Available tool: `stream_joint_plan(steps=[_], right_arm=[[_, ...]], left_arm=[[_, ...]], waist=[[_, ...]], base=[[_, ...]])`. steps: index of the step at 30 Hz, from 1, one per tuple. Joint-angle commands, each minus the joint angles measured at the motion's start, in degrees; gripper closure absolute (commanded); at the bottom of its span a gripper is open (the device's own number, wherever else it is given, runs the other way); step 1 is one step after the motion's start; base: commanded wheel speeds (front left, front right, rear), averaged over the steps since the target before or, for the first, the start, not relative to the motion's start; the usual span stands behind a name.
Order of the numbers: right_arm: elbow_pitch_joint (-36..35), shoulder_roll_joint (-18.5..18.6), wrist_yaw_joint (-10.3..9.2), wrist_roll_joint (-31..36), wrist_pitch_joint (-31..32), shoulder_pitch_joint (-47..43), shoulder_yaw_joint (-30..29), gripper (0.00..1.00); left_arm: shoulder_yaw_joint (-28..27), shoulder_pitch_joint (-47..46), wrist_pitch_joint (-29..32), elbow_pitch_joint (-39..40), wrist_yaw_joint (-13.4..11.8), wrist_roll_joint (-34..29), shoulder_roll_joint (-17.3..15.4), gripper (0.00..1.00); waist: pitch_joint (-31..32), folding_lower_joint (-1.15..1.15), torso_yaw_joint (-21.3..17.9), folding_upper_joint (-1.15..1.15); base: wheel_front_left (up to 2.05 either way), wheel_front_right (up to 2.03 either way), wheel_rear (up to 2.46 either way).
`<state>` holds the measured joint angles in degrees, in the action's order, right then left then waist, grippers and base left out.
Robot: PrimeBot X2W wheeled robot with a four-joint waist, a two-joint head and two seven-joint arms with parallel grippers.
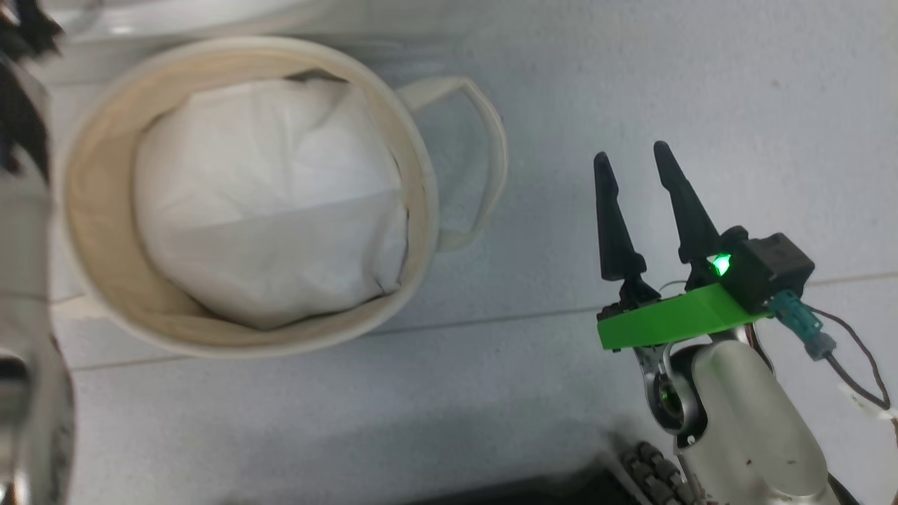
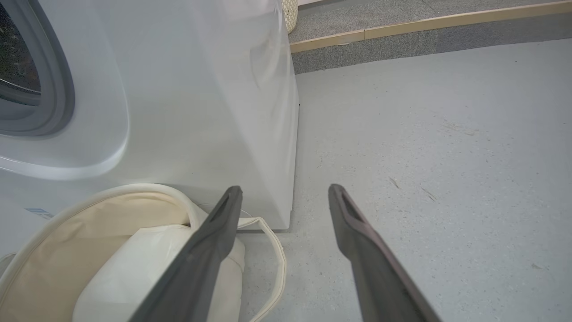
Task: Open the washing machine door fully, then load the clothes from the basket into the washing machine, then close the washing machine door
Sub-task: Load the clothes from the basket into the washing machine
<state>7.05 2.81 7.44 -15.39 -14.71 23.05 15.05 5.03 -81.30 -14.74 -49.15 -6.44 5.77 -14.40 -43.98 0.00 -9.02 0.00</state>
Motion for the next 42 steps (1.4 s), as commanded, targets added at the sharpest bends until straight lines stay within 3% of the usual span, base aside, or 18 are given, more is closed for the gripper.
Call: stream_joint_plan(steps=[1, 14, 21, 39, 42], right_arm=[[-0.8, 0.1, 0.05, 0.8, -0.3, -3.0, 0.7, 0.00], [4.1, 0.1, 0.05, 3.1, -0.3, -11.1, -0.2, 0.00], [5.2, 0.1, 0.05, 2.6, -0.3, -15.5, 0.0, 0.00], [4.3, 0.1, 0.05, 0.5, -0.3, -20.8, -0.6, 0.00], [4.3, 0.1, 0.05, 0.2, -0.3, -21.7, -0.9, 0.00]], left_arm=[[-0.3, 3.0, -0.3, 3.1, 0.4, 0.0, -1.3, 0.00], [-0.1, 30.3, -0.3, 11.8, 2.9, 0.8, 6.8, 0.00], [-0.9, 42.6, -0.3, 16.6, 3.9, 1.3, 8.9, 0.00], [-3.3, 64.5, -0.3, 27.1, 6.2, 4.7, 11.4, 0.00], [-1.6, 67.8, -0.3, 27.1, 7.1, 10.0, 11.5, 0.00]], waist=[[5.0, 0.00, 2.6, 0.00], [24.4, 0.00, 8.4, 0.00], [32.2, 0.00, 10.1, 0.00], [41.8, 0.00, 11.4, 0.00], [43.0, 0.00, 11.5, 0.00]], base=[[0.00, 0.00, 0.00], [0.00, 0.00, 0.00], [0.00, 0.00, 0.00], [0.00, 0.00, 0.00], [0.00, 0.00, 0.00]])
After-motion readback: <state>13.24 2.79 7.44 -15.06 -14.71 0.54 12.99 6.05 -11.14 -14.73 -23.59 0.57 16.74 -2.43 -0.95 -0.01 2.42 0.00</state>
